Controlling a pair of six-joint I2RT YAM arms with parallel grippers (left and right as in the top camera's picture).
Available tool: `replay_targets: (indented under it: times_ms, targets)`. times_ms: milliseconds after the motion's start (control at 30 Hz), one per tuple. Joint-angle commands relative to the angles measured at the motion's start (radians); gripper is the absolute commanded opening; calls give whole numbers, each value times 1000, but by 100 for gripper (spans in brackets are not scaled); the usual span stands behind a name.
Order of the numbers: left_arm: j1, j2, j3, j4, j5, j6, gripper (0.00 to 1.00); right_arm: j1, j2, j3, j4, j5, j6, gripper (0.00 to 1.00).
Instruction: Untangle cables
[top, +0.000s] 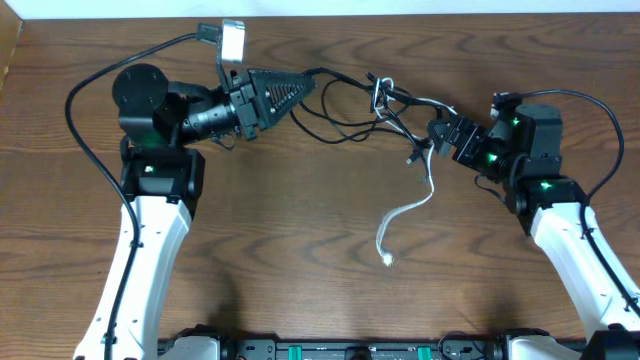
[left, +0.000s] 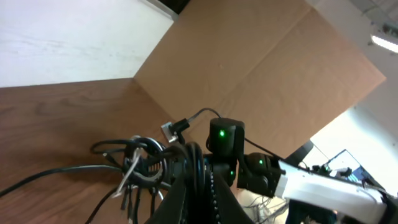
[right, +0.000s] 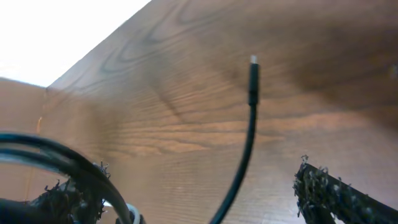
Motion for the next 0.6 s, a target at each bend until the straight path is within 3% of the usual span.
replay_targets:
  times_ms: [0, 67, 267, 433, 567]
  targets:
    - [14, -27, 31, 16, 47, 43, 7, -18, 10, -15, 18, -80, -86, 95]
    - [14, -27, 31, 16, 46, 43, 8, -18, 10, -15, 20, -92, -112, 99]
    - [14, -25, 31, 10, -47, 42, 8, -18, 10, -15, 25, -241, -248, 99]
    - [14, -25, 31, -121, -220, 43, 8, -18, 10, -15, 32, -410, -367, 99]
    - [13, -24, 31, -213, -249, 78, 7, -17, 10, -15, 61, -516, -412, 99]
